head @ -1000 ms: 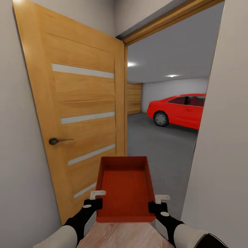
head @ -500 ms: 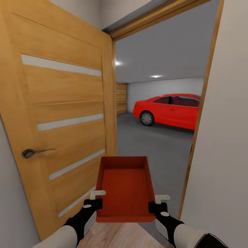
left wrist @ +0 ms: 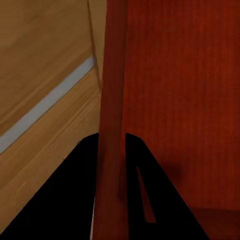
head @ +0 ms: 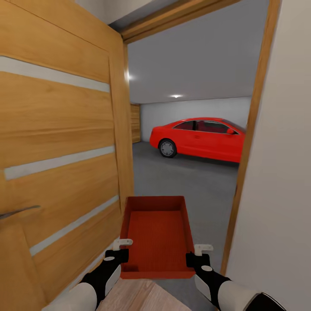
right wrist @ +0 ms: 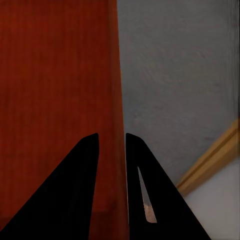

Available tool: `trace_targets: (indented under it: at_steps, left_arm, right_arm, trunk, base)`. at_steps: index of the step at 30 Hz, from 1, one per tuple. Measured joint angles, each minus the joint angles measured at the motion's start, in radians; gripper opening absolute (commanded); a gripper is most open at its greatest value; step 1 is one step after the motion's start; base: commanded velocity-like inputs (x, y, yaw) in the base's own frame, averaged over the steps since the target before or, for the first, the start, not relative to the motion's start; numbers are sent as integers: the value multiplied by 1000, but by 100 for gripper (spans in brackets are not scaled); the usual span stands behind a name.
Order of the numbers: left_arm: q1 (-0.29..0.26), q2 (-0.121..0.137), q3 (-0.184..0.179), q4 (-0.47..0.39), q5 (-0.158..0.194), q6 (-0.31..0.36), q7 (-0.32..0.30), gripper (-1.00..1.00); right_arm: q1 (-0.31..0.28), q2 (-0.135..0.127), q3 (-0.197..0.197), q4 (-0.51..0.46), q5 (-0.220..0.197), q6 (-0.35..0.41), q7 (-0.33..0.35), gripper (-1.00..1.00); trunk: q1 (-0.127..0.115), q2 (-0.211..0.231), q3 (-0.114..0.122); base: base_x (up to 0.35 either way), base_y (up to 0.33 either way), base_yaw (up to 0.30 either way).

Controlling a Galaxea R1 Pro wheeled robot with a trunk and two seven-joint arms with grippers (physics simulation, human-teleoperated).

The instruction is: Move the two storage containers from the living room to the garage. In the garage, place one container on the floor and stack the other container on top of it (either order is fine).

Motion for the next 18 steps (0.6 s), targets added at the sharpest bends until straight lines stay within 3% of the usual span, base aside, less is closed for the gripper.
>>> trace_targets:
  at_steps: [18]
  left_arm:
    - [0, 0, -1, 0, 1, 0, 0, -100]
  right_arm:
    - [0, 0, 0, 0, 0, 0, 0, -100]
  trunk:
    - [0, 0, 0]
  base:
    - [280, 216, -285]
